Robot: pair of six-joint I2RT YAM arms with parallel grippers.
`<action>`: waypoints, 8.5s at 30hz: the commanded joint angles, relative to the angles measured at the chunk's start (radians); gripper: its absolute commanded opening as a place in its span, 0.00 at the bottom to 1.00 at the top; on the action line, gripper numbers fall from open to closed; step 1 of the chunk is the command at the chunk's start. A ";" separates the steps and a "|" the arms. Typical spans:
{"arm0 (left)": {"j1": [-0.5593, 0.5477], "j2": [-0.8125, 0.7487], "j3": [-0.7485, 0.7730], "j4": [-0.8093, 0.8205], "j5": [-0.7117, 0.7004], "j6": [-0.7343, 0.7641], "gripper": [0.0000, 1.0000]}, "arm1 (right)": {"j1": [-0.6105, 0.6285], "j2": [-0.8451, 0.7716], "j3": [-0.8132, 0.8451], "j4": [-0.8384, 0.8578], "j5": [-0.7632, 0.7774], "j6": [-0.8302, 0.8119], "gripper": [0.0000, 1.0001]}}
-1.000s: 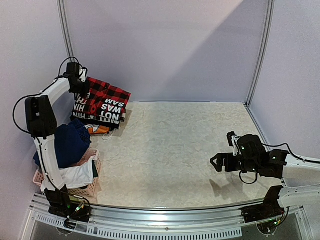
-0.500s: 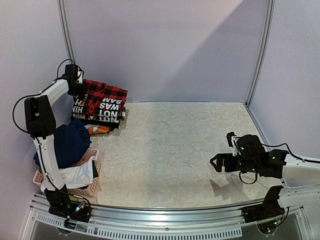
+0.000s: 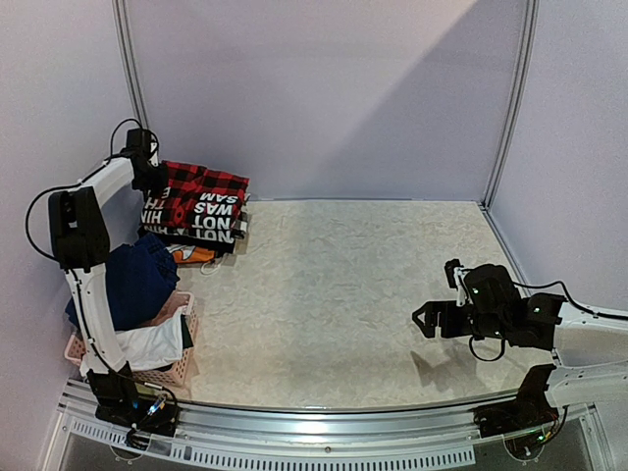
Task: Fold and stack the mixed laundry pile
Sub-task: Place the square-folded shirt at the corner of the board, then pick up the crumpled T-shirt from the bin, then place the flattened T-shirt at the center of the board.
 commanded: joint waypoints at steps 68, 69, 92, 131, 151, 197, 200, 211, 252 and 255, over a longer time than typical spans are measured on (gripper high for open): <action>-0.048 -0.328 -0.298 0.347 0.067 -0.328 0.77 | -0.001 0.099 0.022 0.020 -0.012 -0.016 0.99; -0.060 -0.360 -0.313 0.311 0.042 -0.336 0.78 | 0.001 0.096 0.021 0.021 -0.014 -0.016 0.99; -0.570 -0.973 -0.783 -0.356 -0.308 -0.317 0.65 | 0.001 0.097 0.006 0.074 -0.088 -0.014 0.99; -1.008 -1.164 -1.213 -0.654 -0.281 -0.945 0.38 | 0.012 0.095 0.000 0.080 -0.109 -0.002 0.99; -1.008 -1.284 -1.220 -0.639 -0.357 -0.950 0.00 | 0.014 0.093 -0.001 0.081 -0.112 -0.001 0.99; -1.010 -0.909 -0.254 -0.314 0.025 -0.349 0.00 | 0.134 -0.038 -0.063 0.477 -0.388 -0.118 0.89; -1.010 -0.886 -0.245 -0.301 0.049 -0.350 0.00 | 0.180 -0.008 -0.034 0.557 -0.395 -0.187 0.88; -1.011 -0.834 -0.238 -0.255 0.091 -0.364 0.00 | 0.298 0.249 0.215 0.539 -0.363 -0.388 0.80; -0.791 0.267 0.395 -0.365 0.431 -0.234 0.18 | 0.451 0.416 0.305 0.379 0.367 -0.149 0.98; -0.793 0.190 0.328 -0.355 0.407 -0.220 0.44 | 0.450 0.428 0.309 0.376 0.364 -0.148 0.98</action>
